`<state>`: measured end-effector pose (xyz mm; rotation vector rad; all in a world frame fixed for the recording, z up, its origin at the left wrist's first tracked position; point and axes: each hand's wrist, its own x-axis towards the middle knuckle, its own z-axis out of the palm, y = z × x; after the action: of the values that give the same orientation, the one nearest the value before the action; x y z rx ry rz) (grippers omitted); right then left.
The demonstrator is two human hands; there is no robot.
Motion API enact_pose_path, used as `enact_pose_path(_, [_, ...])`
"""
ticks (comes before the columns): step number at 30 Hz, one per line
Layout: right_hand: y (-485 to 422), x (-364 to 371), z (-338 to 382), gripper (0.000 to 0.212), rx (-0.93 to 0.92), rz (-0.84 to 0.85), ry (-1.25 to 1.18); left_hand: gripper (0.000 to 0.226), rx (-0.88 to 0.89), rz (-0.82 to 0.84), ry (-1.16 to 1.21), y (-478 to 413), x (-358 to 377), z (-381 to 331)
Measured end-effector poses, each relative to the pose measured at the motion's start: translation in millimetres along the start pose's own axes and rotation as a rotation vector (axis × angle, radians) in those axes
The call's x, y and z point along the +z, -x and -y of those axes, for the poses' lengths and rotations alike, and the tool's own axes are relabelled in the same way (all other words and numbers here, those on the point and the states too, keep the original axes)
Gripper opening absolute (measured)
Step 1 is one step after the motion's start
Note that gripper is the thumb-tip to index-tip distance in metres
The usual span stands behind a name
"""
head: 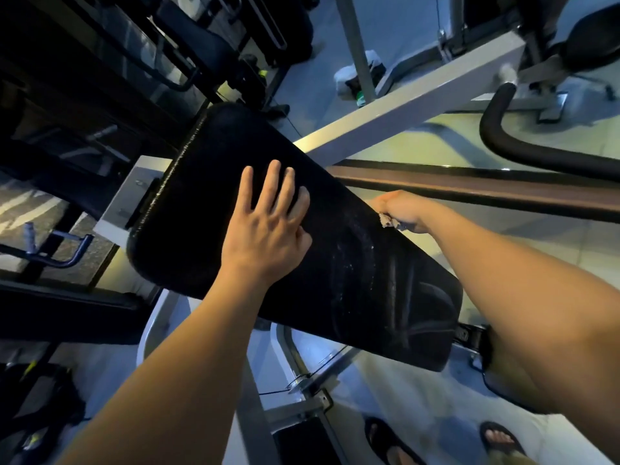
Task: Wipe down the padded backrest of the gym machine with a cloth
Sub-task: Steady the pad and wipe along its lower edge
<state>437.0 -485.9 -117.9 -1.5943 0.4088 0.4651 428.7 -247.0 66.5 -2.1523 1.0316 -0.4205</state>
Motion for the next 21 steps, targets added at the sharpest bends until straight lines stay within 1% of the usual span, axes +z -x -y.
enact_pose_path(1, [-1.3, -1.8, 3.3, 0.016, 0.012, -0.006, 0.017, 0.066, -0.006, 0.000, -0.011, -1.6, -0.4, -0.9])
enact_pose_path(2, [-3.5, -1.9, 9.8, 0.012, 0.020, -0.001, 0.031, 0.067, -0.014, 0.003, -0.018, -2.7, -1.4, -2.0])
enact_pose_path(3, [-3.9, -1.2, 20.3, 0.021, -0.002, 0.002, 0.049, 0.067, -0.024, 0.007, -0.022, -3.1, -1.9, -2.9])
enact_pose_path(4, [-4.9, -0.5, 33.3, 0.029, -0.054, 0.004, 0.044, 0.067, -0.030, 0.012, -0.023, -3.3, -2.1, -3.7])
enact_pose_path(5, [-0.9, 1.0, 50.0, 0.032, -0.129, 0.019, 0.009, 0.067, -0.032, 0.018, -0.022, -3.6, -2.3, -4.2])
enact_pose_path(7, [3.7, 3.2, 78.1, 0.024, -0.296, 0.044, -0.069, 0.067, -0.034, 0.030, -0.021, -4.3, -3.4, -4.6])
enact_pose_path(9, [0.1, 2.7, 87.2, 0.020, -0.387, 0.026, -0.030, 0.067, -0.034, 0.040, -0.031, -5.2, -5.0, -4.9])
enact_pose_path(10, [-4.1, 1.6, 81.4, 0.023, -0.384, 0.020, 0.007, 0.068, -0.034, 0.046, -0.039, -5.7, -5.6, -5.4])
enact_pose_path(12, [-13.2, -0.7, 54.4, 0.028, -0.299, -0.004, 0.074, 0.069, -0.039, 0.056, -0.057, -6.0, -4.8, -6.4])
enact_pose_path(14, [-17.9, -3.5, 18.2, 0.028, -0.159, -0.015, 0.114, 0.069, -0.046, 0.059, -0.067, -5.5, -3.3, -6.8])
enact_pose_path(16, [-22.1, -6.0, -14.7, 0.036, 0.009, 0.002, 0.167, 0.069, -0.052, 0.053, -0.064, -5.4, -2.4, -7.4])
enact_pose_path(18, [-28.8, -7.3, -28.1, 0.037, 0.104, 0.047, 0.196, 0.068, -0.057, 0.064, -0.071, -5.9, -2.4, -8.6])
enact_pose_path(19, [-30.3, -6.4, -24.7, 0.032, 0.113, 0.080, 0.166, 0.068, -0.062, 0.069, -0.077, -6.4, -2.1, -8.8])
enact_pose_path(21, [-30.1, -3.2, -0.9, 0.026, 0.043, 0.140, 0.023, 0.068, -0.069, 0.070, -0.074, -7.2, -2.1, -9.2])
